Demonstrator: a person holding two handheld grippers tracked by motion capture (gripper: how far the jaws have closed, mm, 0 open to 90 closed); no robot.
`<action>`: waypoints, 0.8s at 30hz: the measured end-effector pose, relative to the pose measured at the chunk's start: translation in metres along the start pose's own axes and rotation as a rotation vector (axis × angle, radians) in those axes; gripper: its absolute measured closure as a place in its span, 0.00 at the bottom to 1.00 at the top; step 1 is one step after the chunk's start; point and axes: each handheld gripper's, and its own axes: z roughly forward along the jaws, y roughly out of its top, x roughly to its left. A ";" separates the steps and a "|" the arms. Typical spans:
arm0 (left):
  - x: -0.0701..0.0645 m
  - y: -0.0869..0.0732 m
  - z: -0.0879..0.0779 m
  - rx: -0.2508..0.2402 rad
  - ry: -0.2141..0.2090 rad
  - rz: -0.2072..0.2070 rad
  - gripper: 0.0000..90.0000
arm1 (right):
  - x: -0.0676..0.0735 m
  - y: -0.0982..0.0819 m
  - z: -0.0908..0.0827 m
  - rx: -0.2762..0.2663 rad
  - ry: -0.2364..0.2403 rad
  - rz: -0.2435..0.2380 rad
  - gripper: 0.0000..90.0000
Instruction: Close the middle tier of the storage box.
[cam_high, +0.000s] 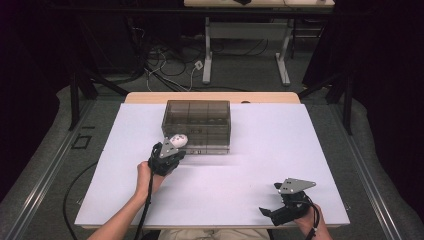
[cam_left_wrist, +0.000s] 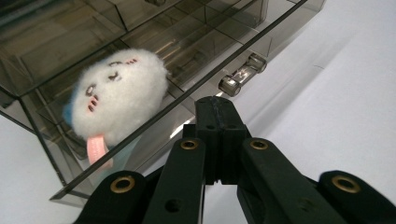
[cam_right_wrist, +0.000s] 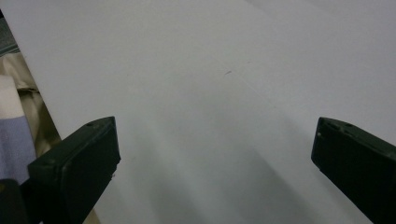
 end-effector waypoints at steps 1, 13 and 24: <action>0.000 0.000 0.001 0.001 0.004 0.004 1.00 | 0.000 0.000 0.000 -0.002 -0.001 -0.007 0.01; 0.003 -0.004 0.013 -0.019 0.022 -0.023 1.00 | 0.000 0.000 -0.001 0.001 0.000 -0.011 0.01; 0.001 -0.003 0.020 -0.034 0.036 -0.023 1.00 | -0.001 0.000 -0.001 0.003 -0.001 -0.013 0.01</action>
